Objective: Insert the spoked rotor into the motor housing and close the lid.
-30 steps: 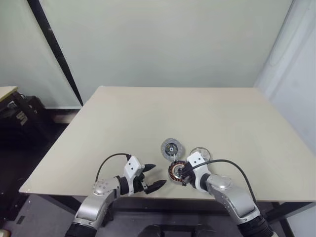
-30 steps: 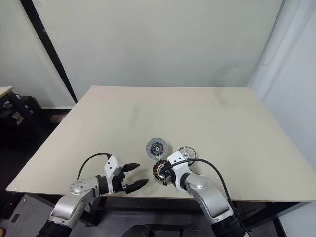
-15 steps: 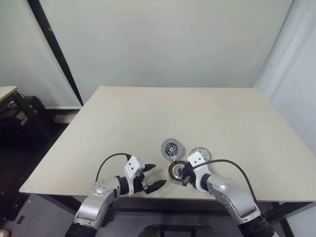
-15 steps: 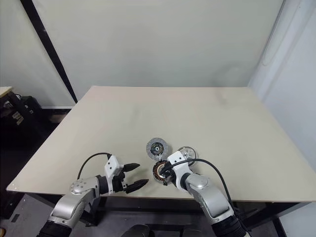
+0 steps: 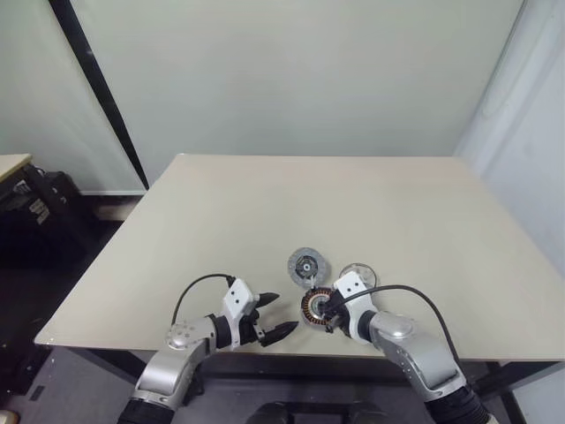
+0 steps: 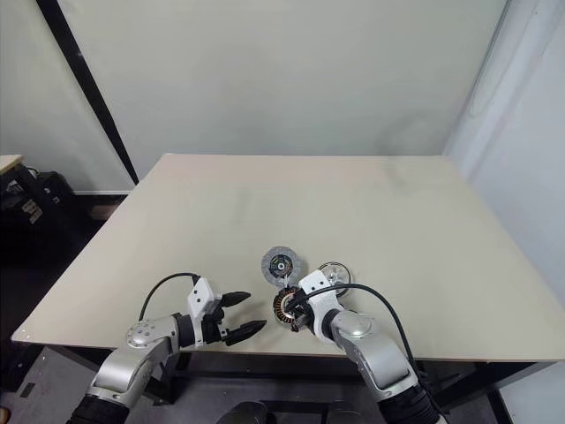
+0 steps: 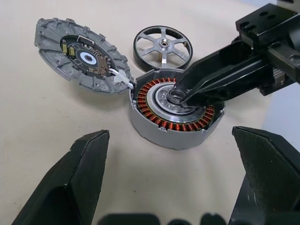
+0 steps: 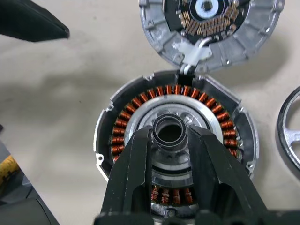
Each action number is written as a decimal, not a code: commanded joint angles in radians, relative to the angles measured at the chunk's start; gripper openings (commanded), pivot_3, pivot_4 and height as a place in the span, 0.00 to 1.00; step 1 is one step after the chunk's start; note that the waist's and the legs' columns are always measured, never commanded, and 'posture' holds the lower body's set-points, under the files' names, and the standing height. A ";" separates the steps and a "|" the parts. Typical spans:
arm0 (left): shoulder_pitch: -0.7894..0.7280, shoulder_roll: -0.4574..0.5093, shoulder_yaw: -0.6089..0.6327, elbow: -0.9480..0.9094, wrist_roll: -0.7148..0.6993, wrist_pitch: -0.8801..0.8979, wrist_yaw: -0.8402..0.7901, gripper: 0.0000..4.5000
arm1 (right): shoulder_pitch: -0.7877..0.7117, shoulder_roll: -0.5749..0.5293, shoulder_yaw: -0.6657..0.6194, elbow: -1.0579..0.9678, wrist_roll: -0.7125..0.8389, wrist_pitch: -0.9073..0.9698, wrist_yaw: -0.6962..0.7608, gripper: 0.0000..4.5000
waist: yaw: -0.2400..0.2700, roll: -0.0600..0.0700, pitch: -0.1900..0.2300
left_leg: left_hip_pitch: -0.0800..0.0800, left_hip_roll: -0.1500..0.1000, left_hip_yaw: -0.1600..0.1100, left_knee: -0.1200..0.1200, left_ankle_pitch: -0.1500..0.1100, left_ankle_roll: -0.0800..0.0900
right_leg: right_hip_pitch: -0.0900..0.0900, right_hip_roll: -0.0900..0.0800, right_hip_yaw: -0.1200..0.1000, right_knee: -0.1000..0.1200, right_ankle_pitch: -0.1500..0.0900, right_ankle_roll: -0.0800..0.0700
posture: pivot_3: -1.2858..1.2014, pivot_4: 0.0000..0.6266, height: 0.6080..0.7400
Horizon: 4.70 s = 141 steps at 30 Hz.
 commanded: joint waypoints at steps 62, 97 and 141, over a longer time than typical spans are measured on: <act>-0.016 -0.003 0.000 -0.029 0.005 -0.018 0.011 1.00 | -0.069 -0.038 0.020 -0.144 0.008 0.210 -0.020 0.16 | -0.001 0.000 0.000 | 0.000 0.000 0.000 0.000 0.000 0.000 | 0.000 0.000 0.000 0.000 0.000 0.000 | 0.52 0.00 1.00; -0.001 0.001 -0.009 -0.049 0.006 -0.019 0.013 1.00 | -0.111 -0.017 0.092 -0.031 -0.060 0.142 -0.057 0.01 | 0.000 0.000 0.000 | -0.001 0.000 0.000 0.000 0.000 0.000 | -0.001 0.000 0.000 0.000 0.000 0.000 | 0.52 0.00 1.00; 0.008 0.004 -0.025 -0.067 0.002 -0.010 0.014 1.00 | -0.109 -0.046 0.095 -0.098 -0.092 0.178 -0.026 0.01 | 0.000 0.000 0.000 | -0.001 0.000 -0.001 0.000 0.000 0.000 | -0.002 0.000 0.000 0.000 0.000 0.000 | 0.52 0.00 1.00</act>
